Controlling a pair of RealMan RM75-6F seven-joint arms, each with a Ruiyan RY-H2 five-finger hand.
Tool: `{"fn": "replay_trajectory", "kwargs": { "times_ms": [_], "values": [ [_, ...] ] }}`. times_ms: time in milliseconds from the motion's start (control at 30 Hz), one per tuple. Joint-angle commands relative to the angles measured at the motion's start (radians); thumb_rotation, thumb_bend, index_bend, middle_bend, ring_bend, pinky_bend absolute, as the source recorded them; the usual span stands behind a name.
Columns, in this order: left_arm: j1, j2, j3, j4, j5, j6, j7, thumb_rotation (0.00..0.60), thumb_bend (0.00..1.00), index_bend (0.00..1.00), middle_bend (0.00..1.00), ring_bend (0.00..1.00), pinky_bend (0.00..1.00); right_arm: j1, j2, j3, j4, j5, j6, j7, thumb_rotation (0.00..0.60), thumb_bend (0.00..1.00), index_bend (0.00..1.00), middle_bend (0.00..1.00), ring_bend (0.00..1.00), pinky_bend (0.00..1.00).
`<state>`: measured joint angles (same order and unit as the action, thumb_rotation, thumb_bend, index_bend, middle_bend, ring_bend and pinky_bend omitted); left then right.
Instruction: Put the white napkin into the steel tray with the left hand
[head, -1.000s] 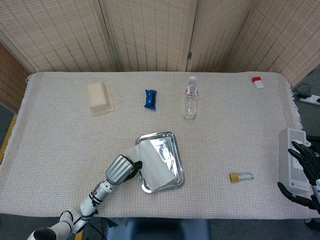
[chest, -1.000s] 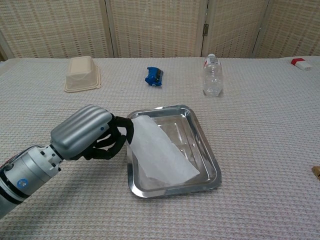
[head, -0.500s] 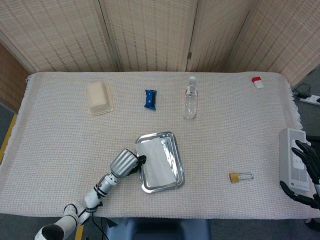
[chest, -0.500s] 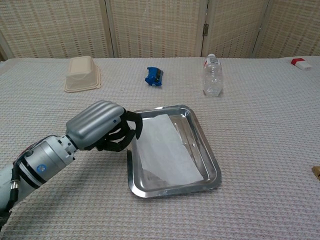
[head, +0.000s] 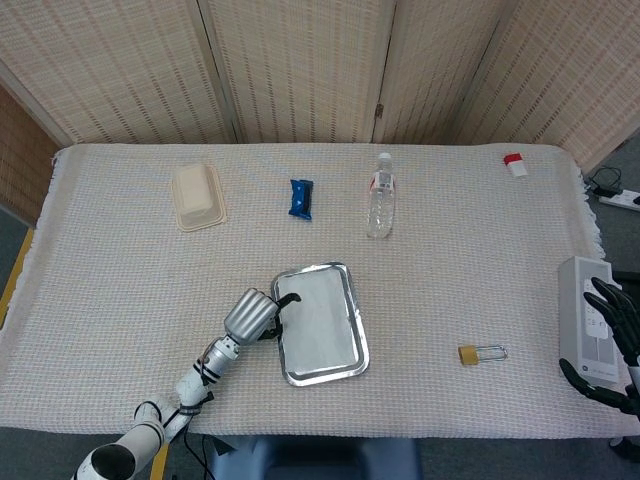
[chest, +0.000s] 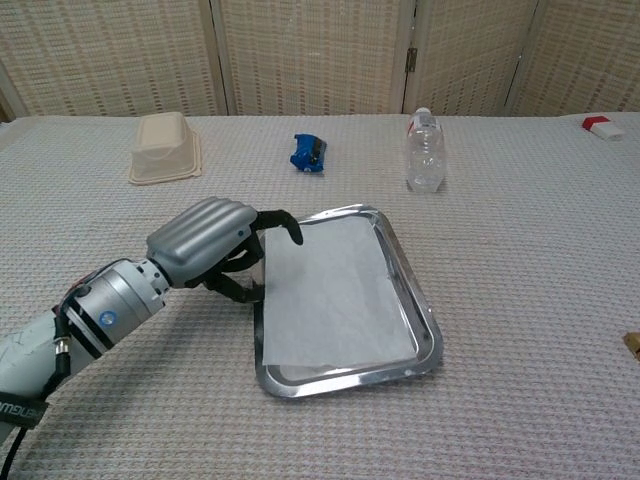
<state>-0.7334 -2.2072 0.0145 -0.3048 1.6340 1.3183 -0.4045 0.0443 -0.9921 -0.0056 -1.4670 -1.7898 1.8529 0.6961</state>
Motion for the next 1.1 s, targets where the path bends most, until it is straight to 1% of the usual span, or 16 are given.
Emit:
{"fn": "replay_trajectory", "kwargs": {
  "times_ms": [33,300,433,600,700,767,867,1100],
  "values": [
    [-0.003,0.003,-0.003,-0.005,-0.004,-0.003,0.008,0.600,0.23,0.30,1.00,1.00,1.00,-0.001,0.000,0.002,0.002,0.004,0.000,0.004,0.600,0.40,0.00,0.00,0.00,0.00],
    [-0.008,0.039,-0.002,-0.061,0.007,0.058,0.063,0.600,0.22,0.28,1.00,1.00,1.00,0.002,-0.001,-0.002,0.000,-0.006,-0.006,-0.004,0.600,0.40,0.00,0.00,0.00,0.00],
    [-0.014,0.076,-0.005,-0.120,0.015,0.089,0.115,0.600,0.22,0.29,1.00,1.00,1.00,0.002,-0.002,-0.004,-0.004,-0.013,-0.005,-0.014,0.600,0.40,0.00,0.00,0.00,0.00],
    [-0.014,0.136,-0.008,-0.231,0.019,0.099,0.202,0.600,0.21,0.30,1.00,1.00,1.00,0.001,-0.003,-0.008,-0.008,-0.024,-0.002,-0.024,0.600,0.40,0.00,0.00,0.00,0.00],
    [-0.015,0.174,-0.007,-0.305,0.016,0.067,0.299,0.600,0.19,0.29,1.00,1.00,1.00,-0.002,-0.003,-0.011,-0.010,-0.031,0.005,-0.030,0.600,0.40,0.00,0.00,0.00,0.00],
    [-0.018,0.199,-0.008,-0.355,0.012,0.036,0.422,0.600,0.16,0.28,1.00,1.00,1.00,-0.003,-0.003,-0.013,-0.011,-0.036,0.008,-0.032,0.600,0.40,0.00,0.00,0.00,0.00],
    [-0.021,0.229,-0.024,-0.450,0.002,0.014,0.549,0.600,0.13,0.27,1.00,1.00,1.00,-0.003,-0.003,-0.014,-0.010,-0.041,0.012,-0.032,0.600,0.40,0.00,0.00,0.00,0.00],
    [-0.020,0.304,-0.043,-0.585,-0.010,-0.013,0.687,0.600,0.12,0.27,1.00,1.00,1.00,-0.003,-0.003,-0.014,-0.002,-0.041,0.019,-0.023,0.600,0.40,0.00,0.00,0.00,0.00]
  ]
}}
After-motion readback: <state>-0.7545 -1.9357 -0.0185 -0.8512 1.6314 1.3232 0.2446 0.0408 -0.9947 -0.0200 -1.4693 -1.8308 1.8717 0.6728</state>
